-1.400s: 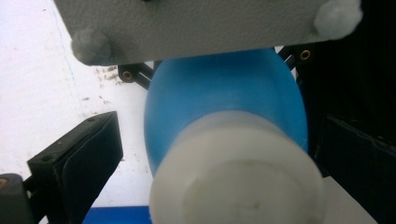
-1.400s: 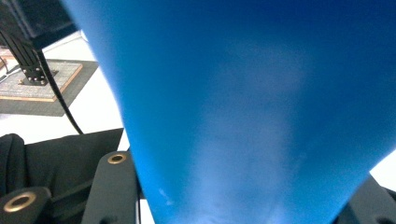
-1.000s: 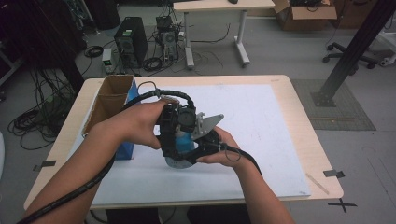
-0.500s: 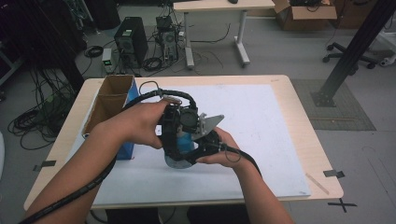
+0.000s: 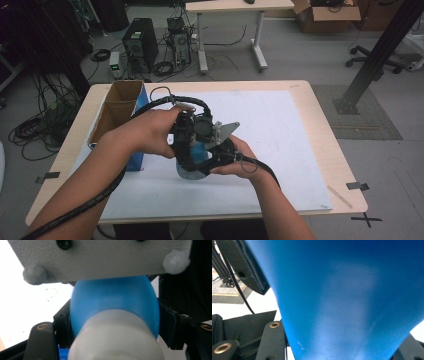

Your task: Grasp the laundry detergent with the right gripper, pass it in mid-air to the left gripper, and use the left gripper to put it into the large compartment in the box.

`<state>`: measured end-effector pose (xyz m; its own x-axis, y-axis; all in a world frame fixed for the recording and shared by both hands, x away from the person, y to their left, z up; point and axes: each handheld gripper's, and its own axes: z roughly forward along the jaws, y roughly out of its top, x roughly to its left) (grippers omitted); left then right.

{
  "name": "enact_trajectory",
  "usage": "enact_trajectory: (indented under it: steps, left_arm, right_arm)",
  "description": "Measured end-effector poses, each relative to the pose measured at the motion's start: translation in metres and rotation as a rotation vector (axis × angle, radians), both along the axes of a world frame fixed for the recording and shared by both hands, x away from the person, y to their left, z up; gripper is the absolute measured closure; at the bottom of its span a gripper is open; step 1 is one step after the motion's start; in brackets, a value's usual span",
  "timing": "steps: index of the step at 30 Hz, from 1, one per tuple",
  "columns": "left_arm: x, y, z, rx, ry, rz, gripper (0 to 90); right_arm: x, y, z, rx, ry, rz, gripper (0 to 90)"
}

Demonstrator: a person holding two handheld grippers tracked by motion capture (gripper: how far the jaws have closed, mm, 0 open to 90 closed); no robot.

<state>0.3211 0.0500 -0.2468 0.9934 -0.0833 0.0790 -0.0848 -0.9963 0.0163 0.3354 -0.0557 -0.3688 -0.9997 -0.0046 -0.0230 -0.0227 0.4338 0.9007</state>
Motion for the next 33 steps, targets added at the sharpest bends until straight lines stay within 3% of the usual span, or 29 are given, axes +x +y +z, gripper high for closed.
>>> enact_trajectory:
  steps: [5, 7, 13, 20, 29, 33]
  left_arm:
    - [-0.0002, -0.0006, -0.0008, 0.003, -0.011, 0.003, 32.1]
    - [-0.0002, -0.0013, -0.0011, 0.014, -0.035, -0.004, 33.9]
    - [-0.0004, -0.0027, -0.0015, 0.019, -0.040, -0.003, 35.5]
    - [-0.0011, -0.0053, -0.0008, 0.068, -0.031, 0.022, 37.2]
    - [-0.0031, -0.0063, 0.0038, 0.057, -0.034, 0.032, 37.7]
    - [-0.0028, -0.0078, 0.0034, 0.076, -0.027, 0.032, 37.8]
  right_arm:
    - [-0.0007, 0.0006, -0.0006, -0.003, 0.005, -0.003, 45.7]
    - [0.0000, 0.0005, -0.0010, 0.005, 0.009, -0.002, 45.7]
    - [-0.0004, 0.0003, -0.0011, 0.013, 0.011, -0.009, 45.9]
    - [-0.0016, 0.0006, -0.0017, 0.002, -0.009, -0.013, 46.0]
    - [-0.0038, -0.0001, 0.0014, 0.023, -0.015, -0.009, 45.1]
    - [-0.0036, 0.0003, 0.0003, 0.024, -0.030, -0.011, 44.3]
